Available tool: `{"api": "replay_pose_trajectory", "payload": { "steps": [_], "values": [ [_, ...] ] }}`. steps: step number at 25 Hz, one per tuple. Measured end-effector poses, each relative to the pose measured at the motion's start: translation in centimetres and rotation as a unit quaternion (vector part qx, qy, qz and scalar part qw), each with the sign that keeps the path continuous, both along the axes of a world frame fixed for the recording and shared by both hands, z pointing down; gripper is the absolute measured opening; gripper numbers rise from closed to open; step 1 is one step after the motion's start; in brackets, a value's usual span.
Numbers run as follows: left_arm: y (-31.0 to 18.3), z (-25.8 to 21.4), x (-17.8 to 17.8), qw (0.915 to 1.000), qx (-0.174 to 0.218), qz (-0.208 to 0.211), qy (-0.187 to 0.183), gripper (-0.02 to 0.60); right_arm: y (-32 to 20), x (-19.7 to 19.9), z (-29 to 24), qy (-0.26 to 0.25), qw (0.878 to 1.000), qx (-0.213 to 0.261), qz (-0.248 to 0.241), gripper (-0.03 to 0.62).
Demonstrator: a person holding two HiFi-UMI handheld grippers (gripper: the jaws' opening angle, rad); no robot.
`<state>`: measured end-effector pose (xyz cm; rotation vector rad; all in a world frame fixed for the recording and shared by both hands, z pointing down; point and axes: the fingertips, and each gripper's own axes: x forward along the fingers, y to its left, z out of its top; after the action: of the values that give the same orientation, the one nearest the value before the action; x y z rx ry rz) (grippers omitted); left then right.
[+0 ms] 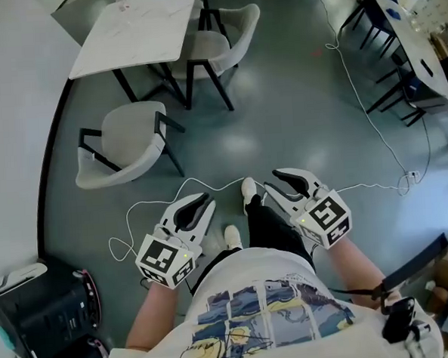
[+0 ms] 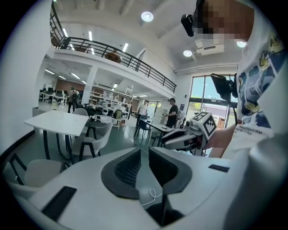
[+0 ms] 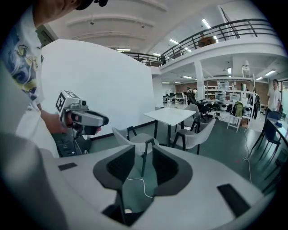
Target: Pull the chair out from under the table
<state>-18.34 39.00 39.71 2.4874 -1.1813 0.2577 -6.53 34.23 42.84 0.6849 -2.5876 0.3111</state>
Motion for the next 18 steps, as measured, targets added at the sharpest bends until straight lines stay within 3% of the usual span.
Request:
{"api": "replay_pose_trajectory", "payload": {
  "steps": [6, 12, 18],
  "values": [
    [-11.6, -0.6, 0.1, 0.9999, -0.001, -0.006, -0.011, 0.06, -13.7, -0.4, 1.6, -0.023, 0.999, -0.026, 0.009, 0.129],
    [-23.6, -2.4, 0.9, 0.9996, 0.011, -0.019, -0.017, 0.069, -27.7, 0.0, 1.3, -0.023, 1.0, -0.017, 0.002, 0.16],
    [-31.6, -2.3, 1.0, 0.9997, 0.001, -0.022, -0.005, 0.077, -38.5, 0.3, 4.2, -0.003, 0.999, -0.039, 0.03, 0.163]
  ]
}}
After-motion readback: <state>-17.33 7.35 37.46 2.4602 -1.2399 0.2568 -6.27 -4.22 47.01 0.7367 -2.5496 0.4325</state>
